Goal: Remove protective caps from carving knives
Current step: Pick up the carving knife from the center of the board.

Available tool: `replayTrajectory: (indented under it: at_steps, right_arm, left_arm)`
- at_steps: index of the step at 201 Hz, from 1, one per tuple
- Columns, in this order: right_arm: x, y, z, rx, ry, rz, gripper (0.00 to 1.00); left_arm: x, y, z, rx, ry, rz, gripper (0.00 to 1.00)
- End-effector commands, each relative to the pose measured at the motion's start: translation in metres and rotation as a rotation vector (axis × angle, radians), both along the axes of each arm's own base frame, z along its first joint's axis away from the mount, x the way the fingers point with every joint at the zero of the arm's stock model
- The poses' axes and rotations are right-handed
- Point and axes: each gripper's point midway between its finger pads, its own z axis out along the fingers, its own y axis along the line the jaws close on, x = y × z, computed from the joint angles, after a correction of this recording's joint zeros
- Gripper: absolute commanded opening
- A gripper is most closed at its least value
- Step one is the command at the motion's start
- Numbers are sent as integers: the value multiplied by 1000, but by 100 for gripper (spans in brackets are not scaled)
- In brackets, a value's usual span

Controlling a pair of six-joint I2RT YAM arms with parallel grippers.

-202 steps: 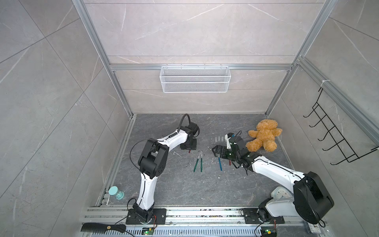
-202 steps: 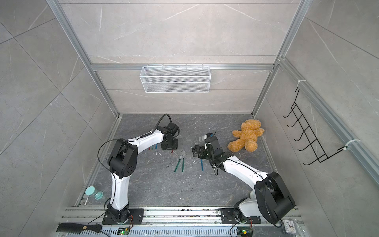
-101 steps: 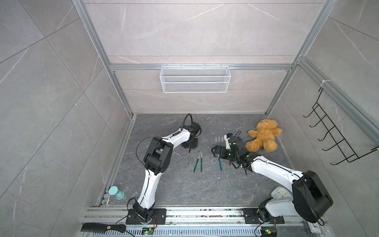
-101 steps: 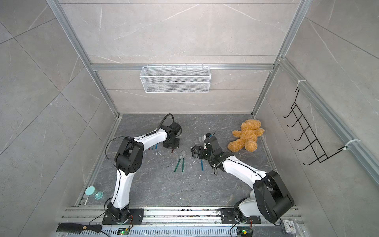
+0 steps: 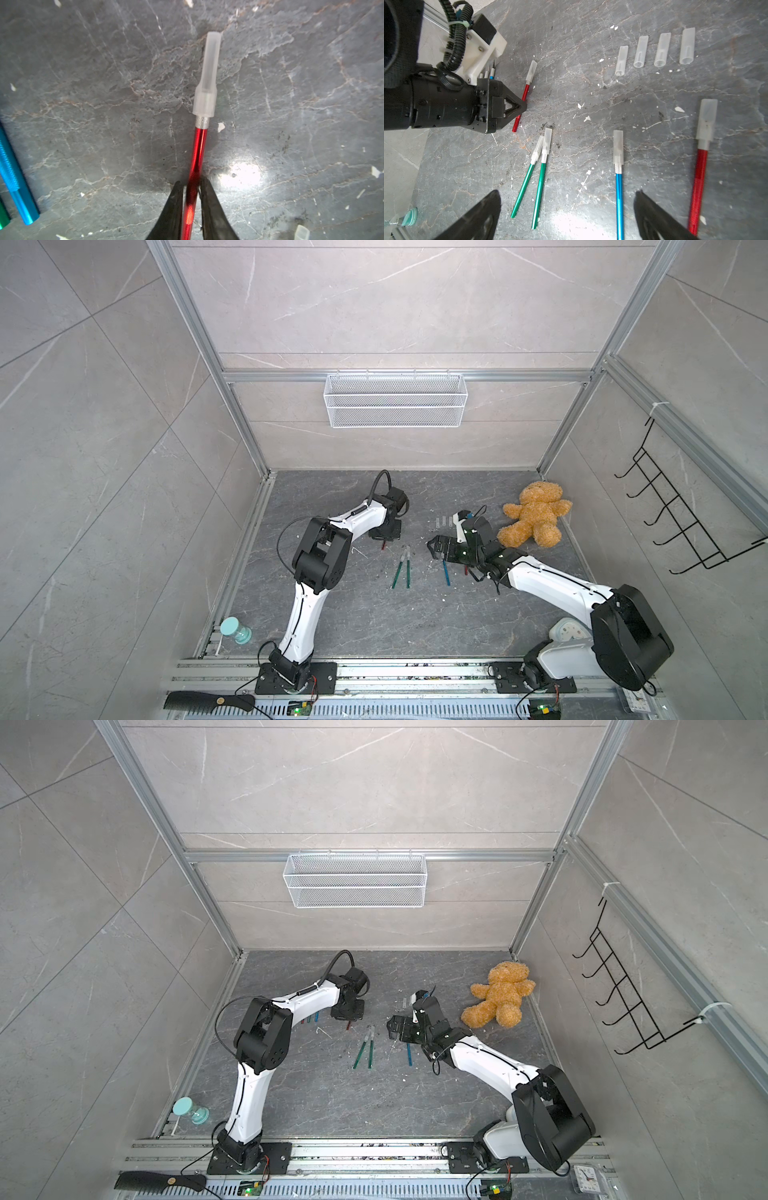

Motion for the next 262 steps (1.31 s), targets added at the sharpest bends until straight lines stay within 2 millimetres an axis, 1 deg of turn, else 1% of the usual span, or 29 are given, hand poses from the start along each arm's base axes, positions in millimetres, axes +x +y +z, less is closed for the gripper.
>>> replayTrajectory:
  at_steps: [1,41,85,112,139,159,161,167,199,231,262]
  right_arm:
    - [0,3,-2,2,10,6,99]
    - [0,4,-4,-2,19,7,100]
    - [0,4,-4,-1,23,11,100]
    - [0,4,-5,-5,27,9,100]
    - [0,5,-5,-7,31,12,100]
    - [0,4,-6,-17,39,10,99]
    - [0,4,-6,-17,40,10,99]
    - [1,4,-5,-18,41,12,99]
    - [0,9,-3,-3,51,27,96]
    - [-1,14,2,7,89,41,94]
    - [1,19,11,28,113,44,91]
  left_arm:
    - [-10,7,-14,49,54,-9,19]
    - [-11,9,-7,51,43,-7,14]
    - [-11,9,7,37,20,-8,1]
    - [-11,8,23,7,-4,-2,0]
    - [-15,3,49,-55,-47,-7,0]
    - [-24,-1,66,-104,-73,-16,0]
    - [-26,-1,65,-106,-68,-16,0]
    - [-29,-2,70,-123,-74,-21,0]
    - [-53,-14,83,-192,-70,-69,0]
    - [-78,-20,93,-233,-84,-116,0]
    - [-97,-25,95,-324,-85,-136,0]
